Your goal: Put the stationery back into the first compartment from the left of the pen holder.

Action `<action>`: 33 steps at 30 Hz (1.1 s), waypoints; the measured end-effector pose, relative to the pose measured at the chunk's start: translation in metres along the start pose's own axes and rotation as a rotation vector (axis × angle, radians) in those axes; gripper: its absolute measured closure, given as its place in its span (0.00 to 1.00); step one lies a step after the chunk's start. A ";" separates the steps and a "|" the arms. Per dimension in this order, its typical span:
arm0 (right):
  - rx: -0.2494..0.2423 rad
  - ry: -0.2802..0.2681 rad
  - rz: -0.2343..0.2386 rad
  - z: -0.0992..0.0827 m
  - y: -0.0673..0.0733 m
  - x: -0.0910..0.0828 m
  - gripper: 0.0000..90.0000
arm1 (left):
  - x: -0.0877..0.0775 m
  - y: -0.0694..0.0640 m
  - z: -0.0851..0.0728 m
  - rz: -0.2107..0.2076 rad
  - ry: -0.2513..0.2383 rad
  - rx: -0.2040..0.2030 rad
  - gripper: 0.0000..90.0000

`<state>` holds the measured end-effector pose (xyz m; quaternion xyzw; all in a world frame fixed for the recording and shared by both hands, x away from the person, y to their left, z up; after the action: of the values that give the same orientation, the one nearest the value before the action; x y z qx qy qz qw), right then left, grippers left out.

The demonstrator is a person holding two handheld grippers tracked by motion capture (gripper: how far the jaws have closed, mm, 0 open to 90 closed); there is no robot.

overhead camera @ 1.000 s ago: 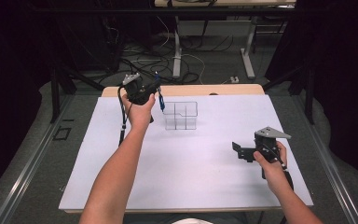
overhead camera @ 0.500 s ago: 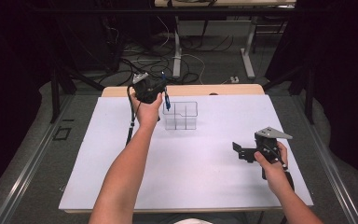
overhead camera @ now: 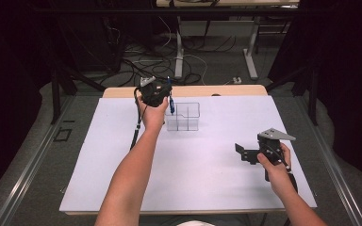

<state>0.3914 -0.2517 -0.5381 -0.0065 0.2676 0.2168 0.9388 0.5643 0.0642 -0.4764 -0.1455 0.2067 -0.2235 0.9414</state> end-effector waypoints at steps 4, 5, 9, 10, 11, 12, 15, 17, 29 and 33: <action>-0.004 0.001 -0.001 0.000 0.000 0.000 0.00 | 0.001 0.001 -0.003 0.009 0.005 0.001 0.88; -0.004 0.001 0.000 0.000 0.000 0.000 0.00 | 0.001 0.002 -0.004 0.005 0.012 0.002 0.88; 0.001 -0.001 0.004 0.000 0.000 0.001 0.00 | 0.003 0.003 -0.009 0.011 0.026 -0.006 0.88; -0.001 -0.001 0.004 0.000 0.000 0.001 0.00 | 0.003 0.004 -0.010 0.014 0.029 -0.004 0.88; 0.000 -0.001 0.004 0.000 0.000 0.001 0.00 | 0.003 0.005 -0.012 0.017 0.038 -0.005 0.88; -0.002 -0.001 0.004 0.000 0.000 0.001 0.00 | 0.003 0.005 -0.013 0.018 0.039 -0.006 0.88; -0.006 0.000 0.003 -0.001 0.000 0.001 0.00 | 0.002 0.005 -0.016 0.019 0.042 -0.009 0.88; -0.008 0.005 -0.002 -0.001 0.000 0.001 0.00 | 0.002 0.006 -0.018 0.022 0.046 -0.007 0.88; -0.008 0.009 -0.003 -0.001 0.000 0.003 0.00 | -0.008 0.013 -0.017 0.040 0.069 -0.006 0.68; -0.002 0.008 -0.002 -0.002 -0.001 0.004 0.00 | -0.017 0.021 -0.012 0.044 0.069 -0.007 0.57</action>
<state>0.3937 -0.2510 -0.5414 -0.0083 0.2710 0.2160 0.9380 0.5523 0.0880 -0.4893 -0.1366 0.2429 -0.2067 0.9379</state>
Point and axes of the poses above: each handheld gripper's, and its own axes: x roughly forward along the jaws, z roughly out of its top, y roughly to its left, the point moved 6 cm from there along x, roughly forward along the jaws, and after that the axes turned 2 degrees about y, right-handed, at the moved point
